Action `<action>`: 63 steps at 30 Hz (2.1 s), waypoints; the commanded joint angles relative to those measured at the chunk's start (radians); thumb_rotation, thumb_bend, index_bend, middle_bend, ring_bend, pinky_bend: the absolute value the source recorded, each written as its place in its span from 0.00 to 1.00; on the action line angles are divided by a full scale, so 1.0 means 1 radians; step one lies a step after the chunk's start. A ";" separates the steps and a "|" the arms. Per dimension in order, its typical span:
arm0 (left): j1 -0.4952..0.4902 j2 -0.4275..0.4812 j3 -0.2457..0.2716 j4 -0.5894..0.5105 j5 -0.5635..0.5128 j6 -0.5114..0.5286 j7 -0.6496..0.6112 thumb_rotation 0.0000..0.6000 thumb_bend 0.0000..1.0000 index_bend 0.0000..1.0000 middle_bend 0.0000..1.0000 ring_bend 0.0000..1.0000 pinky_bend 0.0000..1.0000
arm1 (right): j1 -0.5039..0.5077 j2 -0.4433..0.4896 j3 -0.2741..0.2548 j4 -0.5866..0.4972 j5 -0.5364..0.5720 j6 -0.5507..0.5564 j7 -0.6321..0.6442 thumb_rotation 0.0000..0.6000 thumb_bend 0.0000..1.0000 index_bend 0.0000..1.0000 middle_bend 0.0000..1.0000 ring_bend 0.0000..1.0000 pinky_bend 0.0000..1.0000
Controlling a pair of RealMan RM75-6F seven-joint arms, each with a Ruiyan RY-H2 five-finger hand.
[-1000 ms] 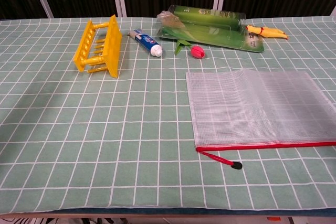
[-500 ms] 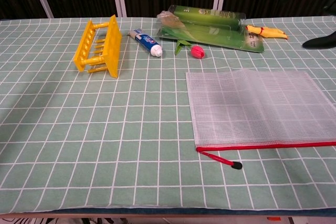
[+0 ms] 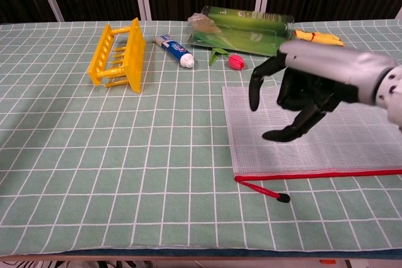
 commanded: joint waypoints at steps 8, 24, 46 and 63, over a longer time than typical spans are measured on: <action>-0.003 0.003 0.002 0.007 0.009 -0.002 -0.021 1.00 0.00 0.00 0.00 0.00 0.00 | 0.025 -0.167 -0.051 0.111 0.112 0.067 -0.093 1.00 0.33 0.54 1.00 1.00 1.00; -0.004 0.004 0.004 0.009 0.011 -0.003 -0.029 1.00 0.01 0.00 0.00 0.00 0.00 | 0.016 -0.223 -0.082 0.193 0.176 0.088 -0.092 1.00 0.35 0.55 1.00 1.00 1.00; -0.003 0.003 0.005 0.011 0.015 0.002 -0.027 1.00 0.01 0.00 0.00 0.00 0.00 | -0.003 -0.242 -0.105 0.246 0.209 0.085 -0.064 1.00 0.36 0.55 1.00 1.00 1.00; -0.004 0.003 0.004 0.011 0.015 0.002 -0.030 1.00 0.01 0.00 0.00 0.00 0.00 | -0.021 -0.239 -0.119 0.263 0.206 0.082 -0.040 1.00 0.39 0.55 1.00 1.00 1.00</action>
